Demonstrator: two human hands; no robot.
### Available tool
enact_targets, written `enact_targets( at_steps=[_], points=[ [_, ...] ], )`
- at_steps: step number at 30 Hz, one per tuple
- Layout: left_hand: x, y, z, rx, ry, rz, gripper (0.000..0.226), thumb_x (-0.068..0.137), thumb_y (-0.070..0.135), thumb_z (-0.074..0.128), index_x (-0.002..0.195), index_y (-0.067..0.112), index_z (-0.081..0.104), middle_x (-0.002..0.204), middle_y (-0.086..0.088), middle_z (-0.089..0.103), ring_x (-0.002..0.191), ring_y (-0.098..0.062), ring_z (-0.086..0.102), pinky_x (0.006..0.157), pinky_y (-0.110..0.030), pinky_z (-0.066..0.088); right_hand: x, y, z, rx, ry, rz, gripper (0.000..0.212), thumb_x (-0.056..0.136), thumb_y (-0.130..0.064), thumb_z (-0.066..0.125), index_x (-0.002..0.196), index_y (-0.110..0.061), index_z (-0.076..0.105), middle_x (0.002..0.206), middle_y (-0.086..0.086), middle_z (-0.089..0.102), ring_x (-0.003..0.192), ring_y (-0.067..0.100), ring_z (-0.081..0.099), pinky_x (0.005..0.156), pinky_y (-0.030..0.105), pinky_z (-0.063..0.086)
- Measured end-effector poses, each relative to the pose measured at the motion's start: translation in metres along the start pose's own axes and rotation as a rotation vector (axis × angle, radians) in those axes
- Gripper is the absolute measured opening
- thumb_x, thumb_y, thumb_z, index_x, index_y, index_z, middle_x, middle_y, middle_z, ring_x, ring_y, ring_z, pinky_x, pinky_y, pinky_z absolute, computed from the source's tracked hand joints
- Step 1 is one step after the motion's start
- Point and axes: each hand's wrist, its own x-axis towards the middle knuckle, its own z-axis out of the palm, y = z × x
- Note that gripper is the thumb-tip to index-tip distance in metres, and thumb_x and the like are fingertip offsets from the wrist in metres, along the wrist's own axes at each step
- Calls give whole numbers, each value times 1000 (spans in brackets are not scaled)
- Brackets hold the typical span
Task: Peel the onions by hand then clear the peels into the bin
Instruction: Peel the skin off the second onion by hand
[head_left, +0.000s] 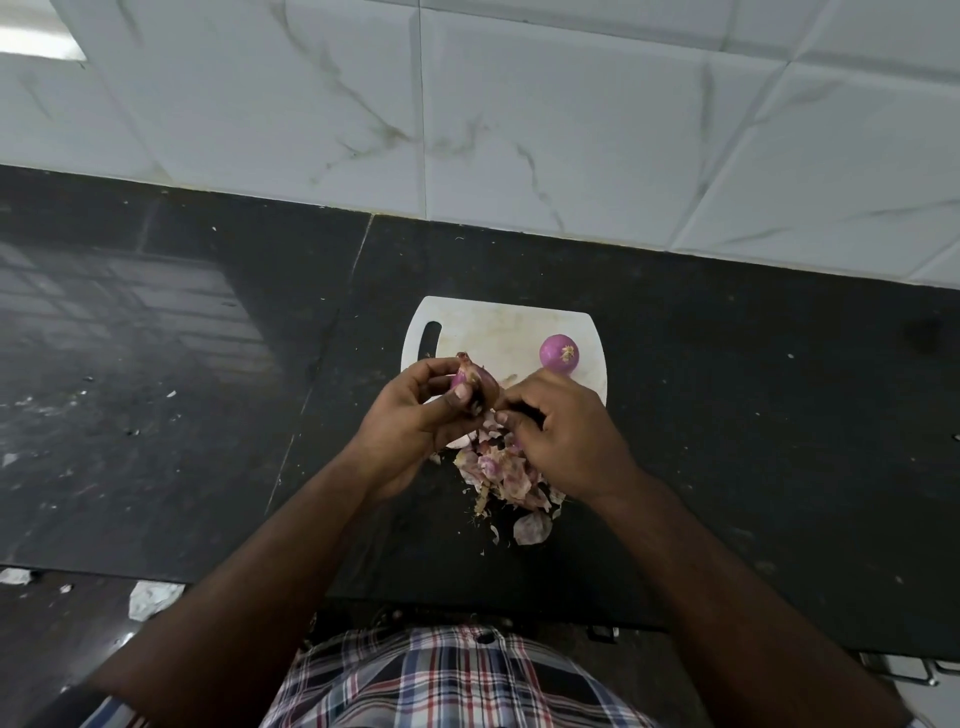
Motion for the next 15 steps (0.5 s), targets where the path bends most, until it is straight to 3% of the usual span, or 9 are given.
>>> enact_targets(
  at_steps=[5,9,11,15],
  points=[
    [0,3,-6,6,-18,-6,52,80,11,71,130,2,60,138,-27,55,104,-24,70,81,-29,59,-5,1,-8,59,-94,97,17,89,-24,73,105,-18,77,96,-7,64,85,-1,57,71,6,40],
    [-1,2,-5,-45,-62,-50,47,83,8,68,130,2,60,139,-23,57,112,-30,68,87,-34,59,-1,-6,-10,122,45,155,13,81,-14,79,92,-19,77,89,-11,67,86,1,62,73,15,47],
    [-1,3,-4,-59,-61,-59,45,84,7,66,128,2,60,138,-23,58,112,-33,68,87,-36,60,2,-11,-10,188,62,200,24,80,-11,79,101,-23,76,96,-13,69,92,-1,62,77,18,51],
    [-2,4,-2,-59,-71,-52,47,84,5,66,129,-1,57,128,-23,63,105,-29,70,87,-37,60,6,-19,-7,176,33,194,44,85,-29,78,127,-23,68,113,-9,63,101,2,58,84,17,49]
  ],
)
